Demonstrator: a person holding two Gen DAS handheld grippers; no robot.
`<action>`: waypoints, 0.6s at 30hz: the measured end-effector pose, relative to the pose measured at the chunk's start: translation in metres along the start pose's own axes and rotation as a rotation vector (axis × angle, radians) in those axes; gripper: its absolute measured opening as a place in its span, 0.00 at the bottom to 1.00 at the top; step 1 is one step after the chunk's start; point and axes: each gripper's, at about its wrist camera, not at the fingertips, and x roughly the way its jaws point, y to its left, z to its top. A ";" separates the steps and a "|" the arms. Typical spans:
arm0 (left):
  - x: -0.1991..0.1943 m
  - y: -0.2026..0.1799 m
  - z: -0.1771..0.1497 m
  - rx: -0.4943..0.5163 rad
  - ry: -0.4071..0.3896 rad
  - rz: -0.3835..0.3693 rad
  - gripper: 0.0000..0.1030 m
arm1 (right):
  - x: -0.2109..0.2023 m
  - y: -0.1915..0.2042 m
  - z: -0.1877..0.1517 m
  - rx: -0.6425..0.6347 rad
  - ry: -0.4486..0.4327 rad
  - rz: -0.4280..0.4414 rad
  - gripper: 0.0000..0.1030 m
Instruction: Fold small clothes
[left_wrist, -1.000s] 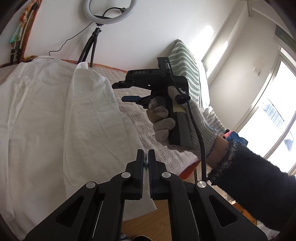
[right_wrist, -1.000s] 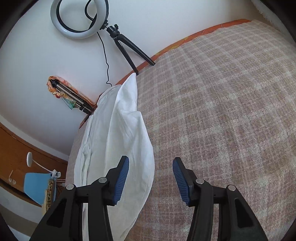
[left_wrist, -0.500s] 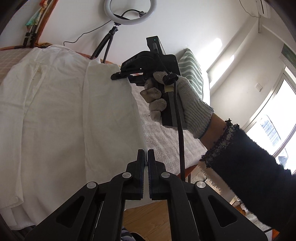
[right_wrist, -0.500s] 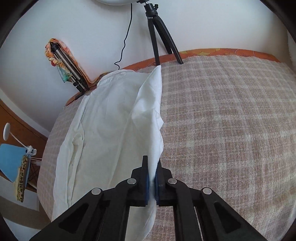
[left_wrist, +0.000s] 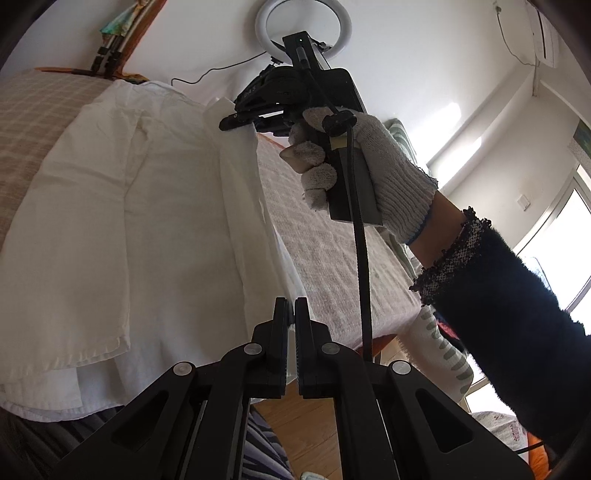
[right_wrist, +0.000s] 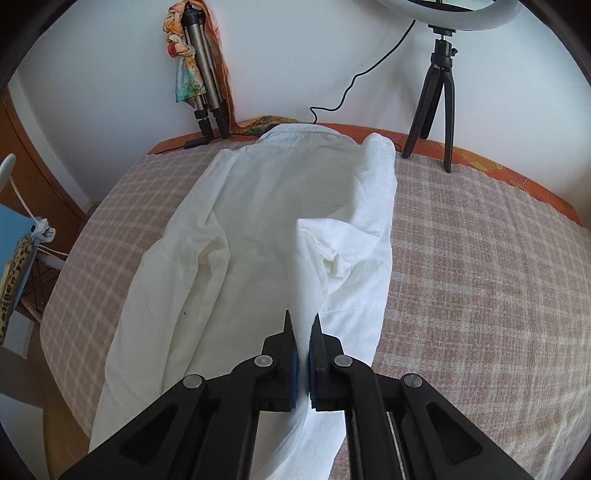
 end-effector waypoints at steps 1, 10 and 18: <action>-0.002 0.003 0.000 -0.004 -0.003 0.006 0.02 | 0.005 0.008 0.001 -0.016 0.008 -0.002 0.02; -0.010 0.034 -0.008 -0.067 0.008 0.069 0.02 | 0.060 0.052 -0.005 -0.078 0.079 -0.030 0.02; -0.015 0.037 -0.013 -0.057 0.029 0.082 0.02 | 0.067 0.042 -0.005 -0.015 0.086 0.062 0.21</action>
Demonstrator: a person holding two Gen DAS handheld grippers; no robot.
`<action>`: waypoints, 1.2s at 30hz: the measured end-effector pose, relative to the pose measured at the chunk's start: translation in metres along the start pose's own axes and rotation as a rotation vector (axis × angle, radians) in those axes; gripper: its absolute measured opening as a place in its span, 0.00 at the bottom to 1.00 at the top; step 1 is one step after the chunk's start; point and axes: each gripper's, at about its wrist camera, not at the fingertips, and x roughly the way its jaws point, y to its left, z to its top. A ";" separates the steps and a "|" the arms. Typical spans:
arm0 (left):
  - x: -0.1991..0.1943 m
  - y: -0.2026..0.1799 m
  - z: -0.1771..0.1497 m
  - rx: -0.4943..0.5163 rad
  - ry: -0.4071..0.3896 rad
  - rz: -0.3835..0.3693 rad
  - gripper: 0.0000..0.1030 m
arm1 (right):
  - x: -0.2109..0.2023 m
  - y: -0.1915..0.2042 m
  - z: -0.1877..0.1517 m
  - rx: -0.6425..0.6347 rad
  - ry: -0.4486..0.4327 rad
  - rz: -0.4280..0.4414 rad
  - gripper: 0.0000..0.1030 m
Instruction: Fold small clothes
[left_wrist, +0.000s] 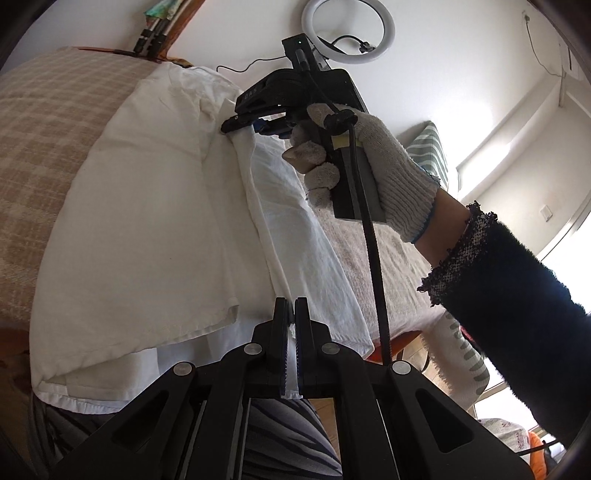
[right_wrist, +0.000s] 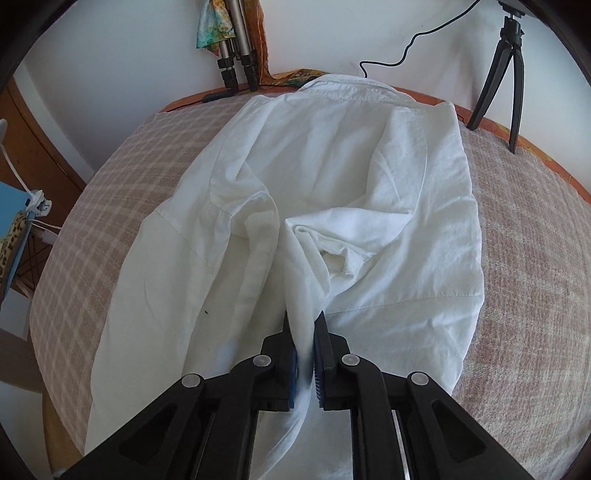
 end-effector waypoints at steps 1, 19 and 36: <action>-0.001 -0.001 -0.002 0.007 0.002 -0.002 0.02 | -0.007 -0.003 -0.001 0.016 -0.016 0.036 0.27; -0.089 0.039 0.005 0.042 -0.066 0.102 0.34 | -0.125 -0.081 -0.194 0.269 -0.121 0.295 0.31; -0.071 0.116 0.013 -0.298 0.045 -0.046 0.35 | -0.103 -0.036 -0.228 0.245 -0.049 0.328 0.31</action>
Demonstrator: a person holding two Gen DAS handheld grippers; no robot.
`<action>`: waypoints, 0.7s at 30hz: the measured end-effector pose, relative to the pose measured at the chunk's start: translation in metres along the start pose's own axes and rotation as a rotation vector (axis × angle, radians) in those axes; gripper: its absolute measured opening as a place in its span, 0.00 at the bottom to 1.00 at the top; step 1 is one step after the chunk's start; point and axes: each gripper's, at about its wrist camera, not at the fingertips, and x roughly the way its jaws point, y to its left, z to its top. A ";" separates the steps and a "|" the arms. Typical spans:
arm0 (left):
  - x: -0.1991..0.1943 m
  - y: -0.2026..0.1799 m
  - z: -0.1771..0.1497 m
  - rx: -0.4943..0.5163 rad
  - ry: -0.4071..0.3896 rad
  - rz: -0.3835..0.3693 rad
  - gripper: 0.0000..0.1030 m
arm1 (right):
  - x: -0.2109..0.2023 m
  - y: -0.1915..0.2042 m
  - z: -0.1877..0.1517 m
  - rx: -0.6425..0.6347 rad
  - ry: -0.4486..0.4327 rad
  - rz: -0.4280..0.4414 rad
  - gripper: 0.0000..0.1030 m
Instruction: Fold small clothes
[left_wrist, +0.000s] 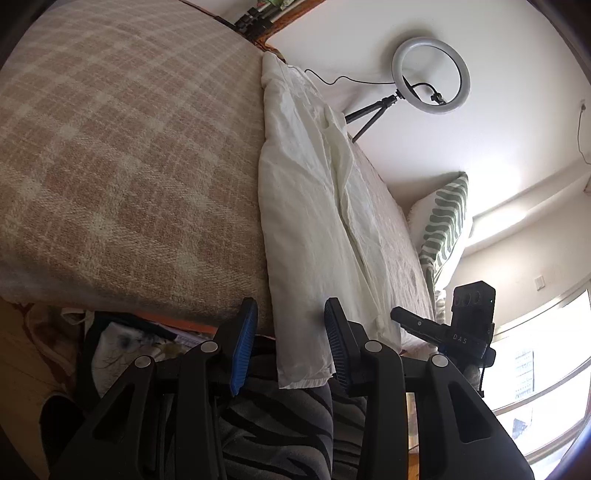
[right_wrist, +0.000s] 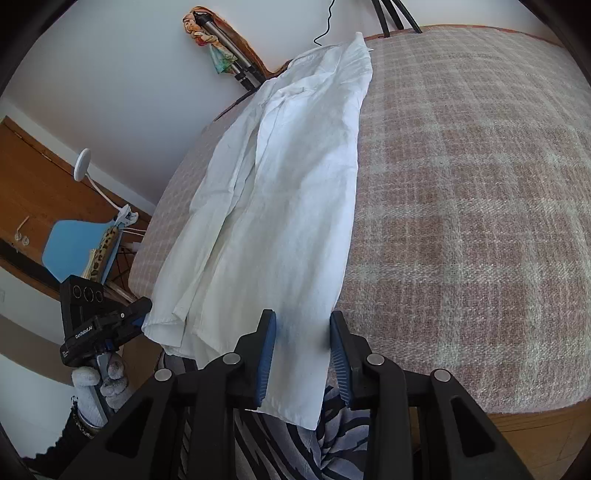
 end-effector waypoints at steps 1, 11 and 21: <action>0.001 0.002 0.000 -0.020 0.008 -0.028 0.35 | 0.001 0.000 0.000 0.001 0.003 0.001 0.31; 0.014 0.003 -0.001 -0.091 0.083 -0.135 0.10 | 0.000 -0.026 -0.009 0.122 0.041 0.205 0.32; -0.002 -0.023 0.000 0.013 0.059 -0.068 0.06 | -0.014 -0.017 -0.007 0.092 0.016 0.245 0.05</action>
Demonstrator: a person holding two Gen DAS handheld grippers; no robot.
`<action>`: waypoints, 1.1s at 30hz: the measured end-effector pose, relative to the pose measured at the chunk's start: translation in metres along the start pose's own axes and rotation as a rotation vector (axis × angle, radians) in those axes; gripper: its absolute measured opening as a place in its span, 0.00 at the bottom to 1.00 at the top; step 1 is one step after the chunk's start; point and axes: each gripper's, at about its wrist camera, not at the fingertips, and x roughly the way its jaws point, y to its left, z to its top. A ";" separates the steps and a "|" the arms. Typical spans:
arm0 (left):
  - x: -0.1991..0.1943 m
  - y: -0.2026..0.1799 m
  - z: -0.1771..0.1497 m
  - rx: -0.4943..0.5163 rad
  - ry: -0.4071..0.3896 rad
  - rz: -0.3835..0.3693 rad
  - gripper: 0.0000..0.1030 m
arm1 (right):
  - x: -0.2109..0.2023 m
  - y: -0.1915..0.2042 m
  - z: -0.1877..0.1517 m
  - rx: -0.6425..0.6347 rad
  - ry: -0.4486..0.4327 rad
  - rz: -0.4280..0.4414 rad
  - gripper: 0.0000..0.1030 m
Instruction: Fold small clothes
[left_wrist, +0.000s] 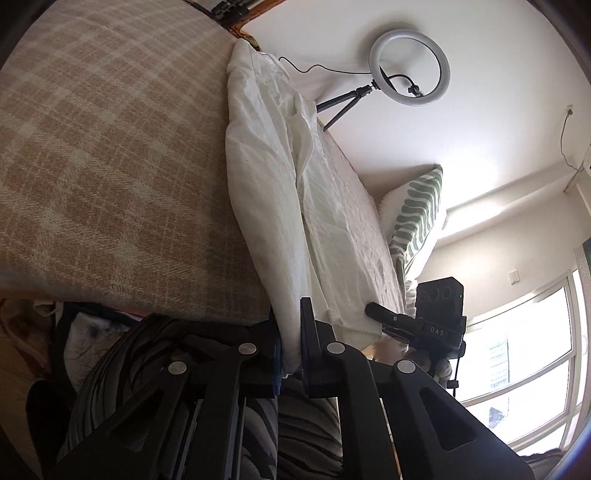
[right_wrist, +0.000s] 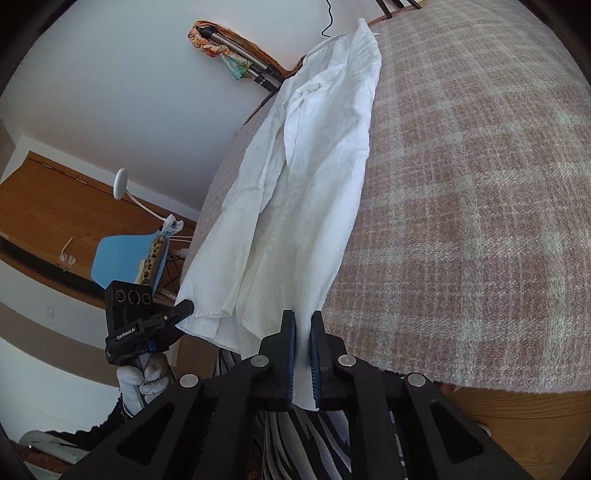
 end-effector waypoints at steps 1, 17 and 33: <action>0.002 0.002 -0.001 0.003 0.006 0.013 0.06 | 0.001 0.000 0.000 0.001 -0.001 0.001 0.05; -0.001 0.000 0.008 -0.023 0.031 -0.005 0.06 | 0.016 -0.014 0.004 0.086 0.067 0.074 0.06; 0.002 -0.022 0.079 0.030 -0.057 -0.060 0.06 | 0.001 0.005 0.063 0.108 -0.103 0.172 0.06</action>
